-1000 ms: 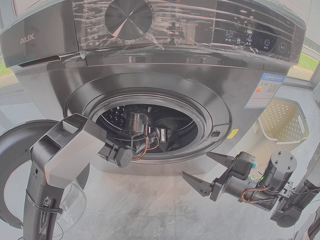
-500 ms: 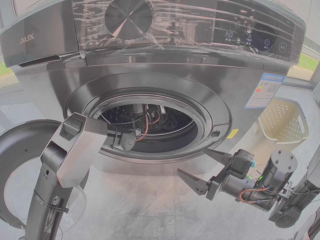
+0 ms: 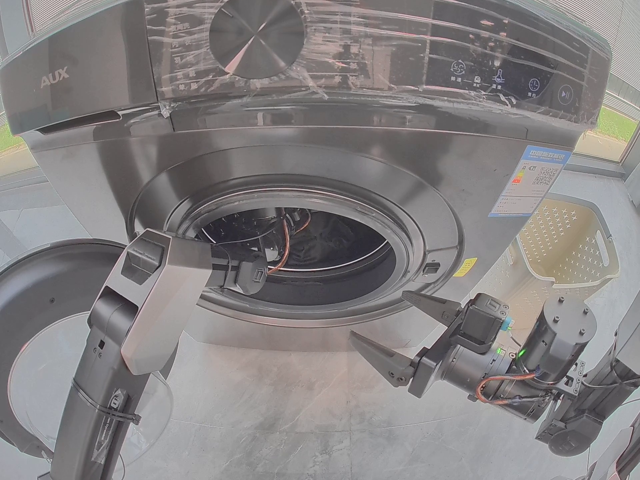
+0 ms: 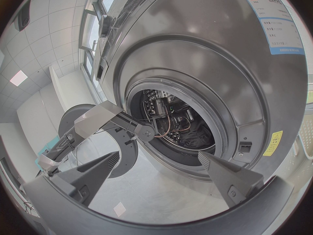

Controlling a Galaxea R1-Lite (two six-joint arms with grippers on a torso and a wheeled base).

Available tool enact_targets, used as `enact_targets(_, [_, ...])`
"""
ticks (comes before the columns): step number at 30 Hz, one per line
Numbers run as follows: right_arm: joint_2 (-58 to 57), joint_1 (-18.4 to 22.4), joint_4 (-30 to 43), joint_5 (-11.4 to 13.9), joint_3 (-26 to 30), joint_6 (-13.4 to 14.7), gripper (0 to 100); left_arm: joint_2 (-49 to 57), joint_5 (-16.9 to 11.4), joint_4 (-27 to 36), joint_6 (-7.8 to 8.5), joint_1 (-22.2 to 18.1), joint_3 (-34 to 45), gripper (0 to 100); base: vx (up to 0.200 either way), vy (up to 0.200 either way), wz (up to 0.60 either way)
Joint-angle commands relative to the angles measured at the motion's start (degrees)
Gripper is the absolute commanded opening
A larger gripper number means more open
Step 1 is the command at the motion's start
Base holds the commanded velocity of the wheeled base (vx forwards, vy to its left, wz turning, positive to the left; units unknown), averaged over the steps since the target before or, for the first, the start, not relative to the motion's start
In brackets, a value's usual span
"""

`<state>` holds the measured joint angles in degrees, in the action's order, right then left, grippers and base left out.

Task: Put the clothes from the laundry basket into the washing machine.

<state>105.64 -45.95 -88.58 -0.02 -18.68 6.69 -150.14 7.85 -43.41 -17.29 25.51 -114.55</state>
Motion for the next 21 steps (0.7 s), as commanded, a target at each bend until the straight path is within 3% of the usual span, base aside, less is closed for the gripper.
enact_targets(1, [0.09, 0.16, -0.02, 0.02, 0.31, -0.01, 100, 2.75, 0.5, 0.17, 1.38, 0.5, 5.48, 100, 0.0, 0.0, 0.0])
enact_targets(2, [0.09, 0.16, -0.02, 0.02, 0.31, -0.01, 100, 2.75, 0.5, 0.17, 1.38, 0.5, 5.48, 100, 0.0, 0.0, 0.0])
enact_targets(3, [0.09, 0.16, -0.02, 0.02, 0.57, 0.07, 100, 8.9, -1.26, -0.01, 4.72, 1.03, 17.17, 100, 0.0, 0.0, 0.0])
enact_targets(6, [0.0, 0.59, -0.02, 0.29, 0.57, 0.07, 100, 13.82, -4.95, -1.06, 7.18, 2.87, 27.63, 100, 0.0, 0.0, 0.0])
enact_targets(9, [0.09, 0.59, -0.02, 0.29, 0.75, 0.07, 100, 16.11, -4.69, -2.38, 8.59, 3.66, 32.38, 100, 0.0, 0.0, 0.0])
enact_targets(11, [0.09, 0.51, -0.02, 0.2, 1.01, 0.07, 100, 19.45, -4.69, -3.96, 11.4, 4.37, 39.76, 100, 0.0, 0.0, 0.0])
enact_targets(21, [0.0, 0.42, -0.02, 0.02, 1.1, 0.07, 100, 25.6, -5.21, -9.15, 13.86, 7.71, 57.6, 100, 0.0, 0.0, 0.0])
